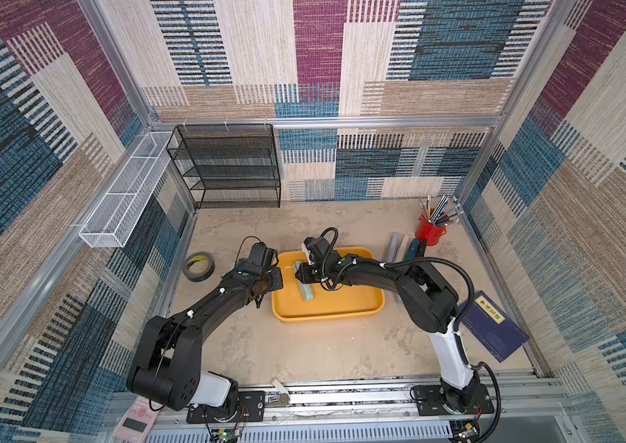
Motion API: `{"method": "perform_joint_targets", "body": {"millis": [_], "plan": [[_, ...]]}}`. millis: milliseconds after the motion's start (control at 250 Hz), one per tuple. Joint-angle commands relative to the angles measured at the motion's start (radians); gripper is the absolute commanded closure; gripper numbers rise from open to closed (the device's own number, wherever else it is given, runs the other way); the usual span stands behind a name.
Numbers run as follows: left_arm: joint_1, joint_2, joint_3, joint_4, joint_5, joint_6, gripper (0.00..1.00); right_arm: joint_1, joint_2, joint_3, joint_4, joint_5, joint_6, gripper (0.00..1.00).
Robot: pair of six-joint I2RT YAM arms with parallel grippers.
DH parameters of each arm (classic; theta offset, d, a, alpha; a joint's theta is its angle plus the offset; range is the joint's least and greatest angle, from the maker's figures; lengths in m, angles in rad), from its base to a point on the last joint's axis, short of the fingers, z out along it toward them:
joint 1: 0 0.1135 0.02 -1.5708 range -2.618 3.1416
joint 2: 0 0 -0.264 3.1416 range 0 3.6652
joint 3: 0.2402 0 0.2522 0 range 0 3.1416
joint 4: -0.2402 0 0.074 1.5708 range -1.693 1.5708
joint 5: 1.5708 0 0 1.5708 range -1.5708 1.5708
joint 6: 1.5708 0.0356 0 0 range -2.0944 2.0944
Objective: Put the pruning pliers into the storage box
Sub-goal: Place the pruning pliers in the storage box.
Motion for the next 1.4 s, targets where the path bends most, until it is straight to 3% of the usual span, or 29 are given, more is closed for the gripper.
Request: {"method": "perform_joint_targets", "body": {"millis": [0,496,688,864,1052,1396], "plan": [[0.002,-0.009,-0.005,0.032,-0.010,-0.024,0.92,0.007,0.020,0.030,0.033,0.024,0.043,0.78],[0.000,0.001,-0.025,0.057,0.001,-0.035,0.92,0.019,0.046,0.083,-0.003,-0.001,0.103,0.52],[0.000,-0.004,-0.026,0.057,-0.004,-0.034,0.92,0.018,-0.006,0.062,-0.007,-0.063,0.082,0.45],[-0.001,-0.006,-0.026,0.061,-0.005,-0.036,0.92,0.018,-0.082,-0.023,-0.024,-0.082,0.039,0.33],[-0.001,-0.013,-0.038,0.079,-0.007,-0.047,0.92,0.019,-0.109,-0.120,-0.037,-0.082,0.028,0.38],[-0.004,-0.012,-0.035,0.083,-0.004,-0.041,0.92,0.019,-0.034,-0.052,-0.054,-0.158,0.009,0.53]]}}
